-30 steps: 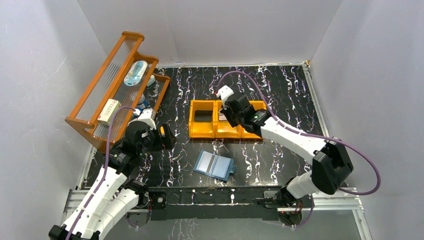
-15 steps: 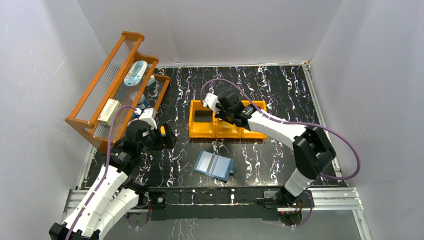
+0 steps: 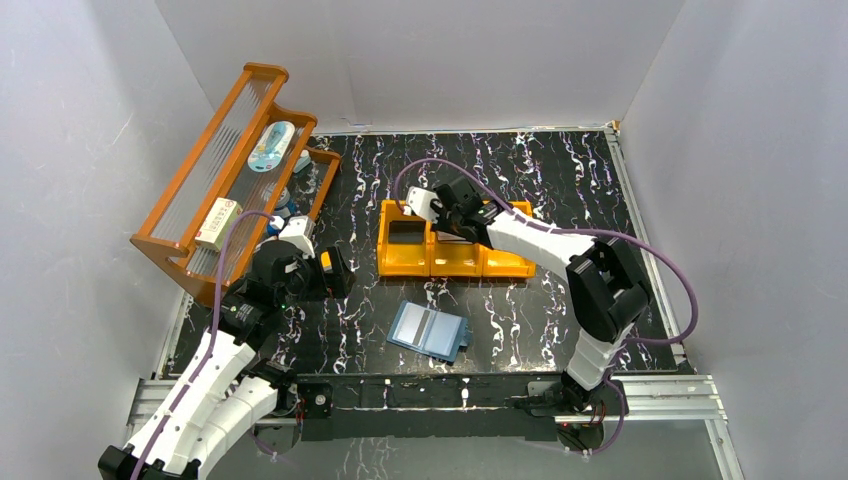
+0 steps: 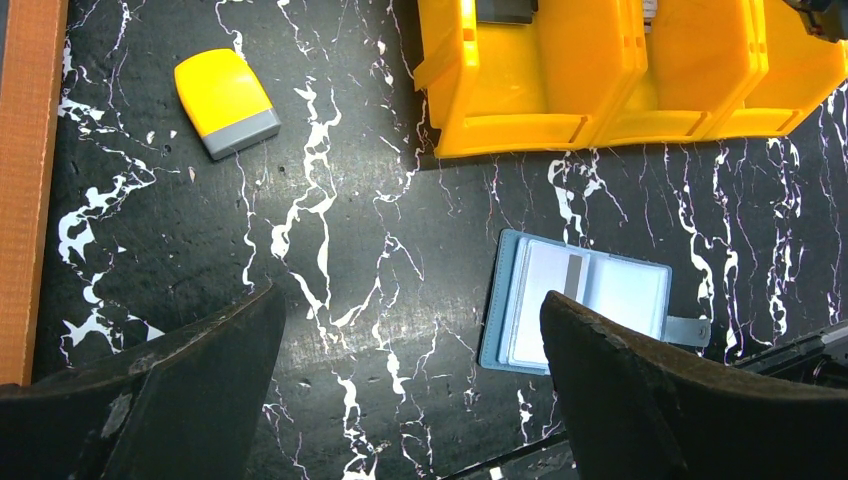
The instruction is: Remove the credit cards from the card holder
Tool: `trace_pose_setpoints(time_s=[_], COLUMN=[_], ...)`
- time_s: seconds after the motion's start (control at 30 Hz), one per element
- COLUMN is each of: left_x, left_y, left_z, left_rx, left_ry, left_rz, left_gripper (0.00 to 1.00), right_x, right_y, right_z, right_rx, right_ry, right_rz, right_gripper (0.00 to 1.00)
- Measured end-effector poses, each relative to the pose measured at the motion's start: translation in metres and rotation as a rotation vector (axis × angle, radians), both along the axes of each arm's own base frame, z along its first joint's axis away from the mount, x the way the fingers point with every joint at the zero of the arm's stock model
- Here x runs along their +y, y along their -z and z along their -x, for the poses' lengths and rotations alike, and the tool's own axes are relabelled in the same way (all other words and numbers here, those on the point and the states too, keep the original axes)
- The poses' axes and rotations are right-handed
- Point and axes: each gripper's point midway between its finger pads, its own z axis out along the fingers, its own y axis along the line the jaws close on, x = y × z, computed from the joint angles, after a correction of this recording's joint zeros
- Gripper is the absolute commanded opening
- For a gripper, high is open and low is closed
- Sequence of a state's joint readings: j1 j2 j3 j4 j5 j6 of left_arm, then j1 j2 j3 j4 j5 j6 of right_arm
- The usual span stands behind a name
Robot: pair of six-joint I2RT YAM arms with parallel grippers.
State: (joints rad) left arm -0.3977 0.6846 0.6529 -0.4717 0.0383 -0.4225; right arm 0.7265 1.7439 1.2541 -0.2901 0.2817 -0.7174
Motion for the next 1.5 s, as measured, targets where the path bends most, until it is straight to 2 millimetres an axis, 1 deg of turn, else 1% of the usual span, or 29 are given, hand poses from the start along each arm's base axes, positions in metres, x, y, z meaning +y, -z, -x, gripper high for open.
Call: trace_pose_setpoints(time_s=[0.07, 0.23, 0.37, 0.53, 0.7, 0.8, 0.9, 1.03, 1.13, 1.17, 1.4, 1.5], left_x=[0.0, 0.0, 0.0, -0.001, -0.001, -0.001, -0.001, -0.001, -0.002, -0.002, -0.002, -0.003], left_y=[0.0, 0.001, 0.001, 0.001, 0.001, 0.001, 0.002, 0.002, 0.002, 0.002, 0.002, 0.003], left_z=[0.0, 0.001, 0.001, 0.001, 0.001, 0.001, 0.001, 0.001, 0.001, 0.001, 0.002, 0.002], left_rx=[0.001, 0.003, 0.003, 0.003, 0.003, 0.003, 0.004, 0.005, 0.005, 0.005, 0.007, 0.011], left_ry=[0.001, 0.004, 0.005, 0.006, 0.007, 0.007, 0.007, 0.012, 0.016, 0.016, 0.019, 0.022], left_rz=[0.0, 0.0, 0.0, -0.001, -0.001, -0.001, -0.001, 0.001, 0.001, 0.001, 0.002, 0.0], left_gripper=[0.98, 0.98, 0.98, 0.98, 0.98, 0.98, 0.98, 0.98, 0.98, 0.98, 0.98, 0.98], right_x=[0.0, -0.002, -0.002, -0.003, -0.004, -0.003, -0.005, -0.005, -0.005, -0.005, -0.006, -0.004], right_y=[0.005, 0.029, 0.037, 0.037, 0.037, 0.04, 0.044, 0.045, 0.047, 0.048, 0.055, 0.055], right_z=[-0.001, 0.001, -0.002, -0.009, -0.014, -0.018, -0.019, -0.018, -0.016, -0.014, -0.004, -0.001], right_rx=[0.004, 0.051, 0.057, 0.028, 0.011, 0.008, 0.012, 0.014, 0.027, 0.036, 0.089, 0.104], right_ry=[-0.015, -0.032, -0.036, -0.038, -0.04, -0.038, -0.046, -0.054, -0.061, -0.062, -0.074, -0.064], right_rz=[0.02, 0.08, 0.107, 0.136, 0.16, 0.175, 0.197, 0.203, 0.206, 0.206, 0.199, 0.175], right_gripper=[0.0, 0.0, 0.0, 0.01, 0.05, 0.06, 0.1, 0.16, 0.29, 0.32, 0.39, 0.4])
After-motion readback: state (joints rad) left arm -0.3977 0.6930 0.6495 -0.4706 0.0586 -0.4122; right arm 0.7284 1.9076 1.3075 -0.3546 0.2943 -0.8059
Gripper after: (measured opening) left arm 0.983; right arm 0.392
